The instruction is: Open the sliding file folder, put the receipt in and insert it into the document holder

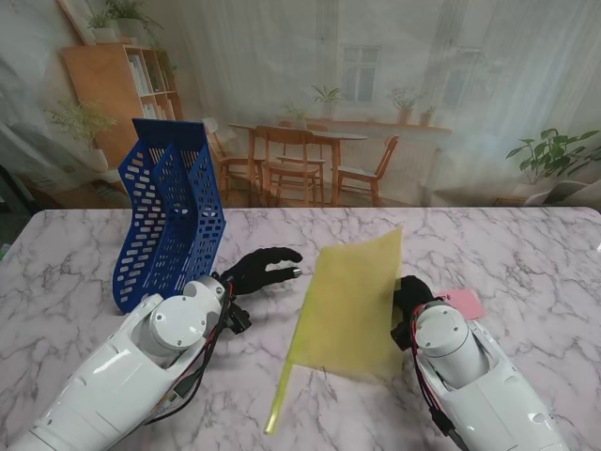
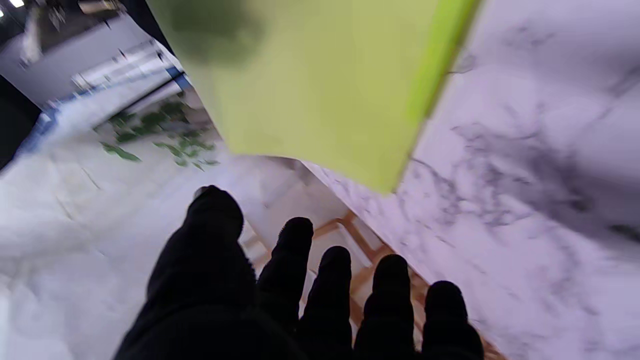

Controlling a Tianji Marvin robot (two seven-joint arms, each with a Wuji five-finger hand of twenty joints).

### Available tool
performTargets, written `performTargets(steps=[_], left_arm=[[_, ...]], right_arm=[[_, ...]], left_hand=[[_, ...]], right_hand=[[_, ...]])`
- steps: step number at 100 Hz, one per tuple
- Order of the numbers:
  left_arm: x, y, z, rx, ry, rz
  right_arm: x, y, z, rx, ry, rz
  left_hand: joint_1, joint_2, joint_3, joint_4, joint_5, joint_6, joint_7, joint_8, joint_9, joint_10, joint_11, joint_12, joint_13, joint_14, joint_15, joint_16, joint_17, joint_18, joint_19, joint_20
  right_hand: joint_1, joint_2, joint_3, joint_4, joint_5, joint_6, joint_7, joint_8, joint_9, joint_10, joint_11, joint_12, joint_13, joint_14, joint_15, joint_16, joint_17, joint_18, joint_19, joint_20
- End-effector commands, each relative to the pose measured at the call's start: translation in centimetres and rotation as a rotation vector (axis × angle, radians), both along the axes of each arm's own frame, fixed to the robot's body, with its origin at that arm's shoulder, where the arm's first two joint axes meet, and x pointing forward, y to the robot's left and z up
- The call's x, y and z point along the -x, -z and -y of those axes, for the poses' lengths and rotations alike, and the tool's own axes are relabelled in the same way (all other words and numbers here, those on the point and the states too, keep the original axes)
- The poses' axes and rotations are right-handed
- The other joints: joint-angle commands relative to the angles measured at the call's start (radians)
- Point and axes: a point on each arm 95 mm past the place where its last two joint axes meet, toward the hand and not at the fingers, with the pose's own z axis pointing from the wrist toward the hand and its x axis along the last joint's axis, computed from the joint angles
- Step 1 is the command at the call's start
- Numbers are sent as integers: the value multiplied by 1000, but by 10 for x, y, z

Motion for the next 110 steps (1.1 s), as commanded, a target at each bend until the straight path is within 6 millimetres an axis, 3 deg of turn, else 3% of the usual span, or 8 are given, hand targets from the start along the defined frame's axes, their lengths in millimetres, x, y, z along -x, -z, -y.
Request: performTargets(steps=[1, 9, 30, 45, 53, 67, 81, 110], left_arm=[[-11, -17, 6, -7, 36, -2], [-15, -26, 16, -17, 112, 16], [-20, -39, 51, -115, 334, 79], [-28, -44, 76, -165, 423, 91], [-31, -46, 89, -182, 458, 83], [-36, -47, 108, -252, 522, 111], [-39, -43, 126, -285, 559, 109], [-46, -37, 156, -341, 594, 131]], right_arm=[[1, 2, -3, -9, -3, -13], [0, 2, -4, -15, -6, -13], [0, 1, -6, -11, -19, -15], [0, 0, -7, -6, -31, -16], [0, 0, -7, -7, -32, -16], [0, 0, -7, -14, -32, -14], [0, 0, -7, -17, -34, -15], [-1, -1, -7, -27, -44, -17]], left_hand=[[-54, 31, -25, -6, -1, -45, 1, 12, -56, -42, -33, -32, -31, -64, -49, -27, -6, -63, -103, -28], [-105, 24, -32, -10, -10, -60, -6, 7, -109, -61, -55, -57, -66, -82, -71, -42, -5, -119, -205, -40], [-150, -31, -24, -3, -162, -156, -84, -26, -226, -59, -126, -96, -104, -71, -97, -45, 2, -109, -239, -17], [70, -5, 27, 38, -221, -222, -160, -116, -262, -77, -200, -184, -144, -100, -110, -59, 10, -160, -252, 2], [71, -32, 296, 130, -238, -257, -176, -168, -265, -80, -201, -230, -160, -103, -142, -92, 21, -182, -282, -60], [75, -81, 526, 161, -245, -286, -194, -198, -266, -71, -202, -231, -183, -96, -192, -118, 28, -204, -315, -126], [82, -93, 609, 181, -241, -287, -190, -209, -267, -61, -202, -231, -189, -113, -216, -165, 33, -223, -325, -219], [77, -105, 659, 205, -175, -278, -70, -114, -266, -66, -202, -231, -199, -135, -240, -296, 37, -248, -332, -323]], right_hand=[[57, 19, 39, 18, 4, -46, 17, 18, 23, 14, 30, 7, 27, 32, 27, -11, 4, 37, 29, -10], [57, 20, 38, 18, 1, -46, 15, 18, 20, 14, 30, 7, 27, 32, 24, -13, 0, 36, 28, -10], [58, 25, 34, 18, -3, -49, 13, 18, 15, 14, 33, 7, 27, 32, 16, -17, -7, 35, 27, -9], [58, 28, 31, 18, -6, -51, 11, 18, 11, 14, 34, 6, 27, 32, 11, -18, -11, 34, 27, -8], [59, 28, 30, 19, -8, -53, 10, 17, 10, 14, 35, 7, 26, 31, 9, -19, -11, 34, 27, -7], [60, 31, 27, 19, -9, -55, 9, 17, 9, 14, 38, 7, 27, 32, 7, -19, -16, 34, 27, -6], [60, 33, 26, 19, -10, -57, 9, 16, 7, 14, 39, 7, 27, 31, 5, -19, -17, 34, 28, -5], [61, 37, 24, 20, -13, -57, 7, 16, 4, 13, 41, 7, 27, 31, 3, -18, -17, 34, 27, -3]])
